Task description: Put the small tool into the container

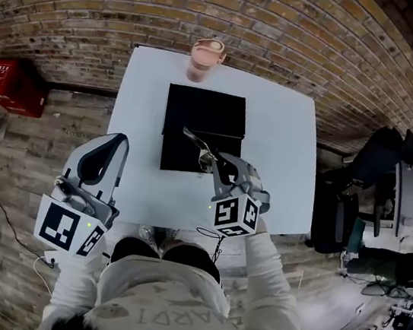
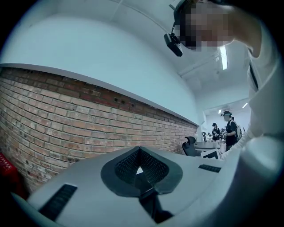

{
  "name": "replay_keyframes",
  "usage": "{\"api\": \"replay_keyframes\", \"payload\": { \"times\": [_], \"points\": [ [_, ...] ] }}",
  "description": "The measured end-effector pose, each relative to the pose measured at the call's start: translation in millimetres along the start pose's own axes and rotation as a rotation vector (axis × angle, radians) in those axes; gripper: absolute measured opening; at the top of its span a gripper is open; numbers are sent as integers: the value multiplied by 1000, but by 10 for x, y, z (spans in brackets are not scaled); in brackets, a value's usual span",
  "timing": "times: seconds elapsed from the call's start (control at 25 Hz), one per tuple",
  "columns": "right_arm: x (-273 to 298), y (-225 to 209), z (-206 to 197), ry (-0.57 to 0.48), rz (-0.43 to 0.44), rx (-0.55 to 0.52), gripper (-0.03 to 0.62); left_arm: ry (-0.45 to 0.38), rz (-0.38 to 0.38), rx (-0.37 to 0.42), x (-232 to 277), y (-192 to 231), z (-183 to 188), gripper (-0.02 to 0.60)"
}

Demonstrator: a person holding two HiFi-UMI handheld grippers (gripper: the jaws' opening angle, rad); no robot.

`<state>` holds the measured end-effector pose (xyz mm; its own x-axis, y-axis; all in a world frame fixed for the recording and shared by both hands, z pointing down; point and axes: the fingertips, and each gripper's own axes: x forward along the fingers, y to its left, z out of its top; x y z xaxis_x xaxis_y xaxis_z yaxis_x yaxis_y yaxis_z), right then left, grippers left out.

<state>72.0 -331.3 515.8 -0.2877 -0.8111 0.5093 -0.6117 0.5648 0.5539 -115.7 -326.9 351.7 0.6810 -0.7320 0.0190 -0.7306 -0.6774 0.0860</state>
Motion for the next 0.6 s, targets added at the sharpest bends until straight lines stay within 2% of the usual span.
{"api": "replay_keyframes", "payload": {
  "times": [0.28,0.6],
  "points": [
    [247,135,-183,46,97,-161,11,6,63,-15,-13,80,-58,5],
    [528,243,-372,85,178,-267,11,19,135,-15,-50,151,-92,5]
  ]
}}
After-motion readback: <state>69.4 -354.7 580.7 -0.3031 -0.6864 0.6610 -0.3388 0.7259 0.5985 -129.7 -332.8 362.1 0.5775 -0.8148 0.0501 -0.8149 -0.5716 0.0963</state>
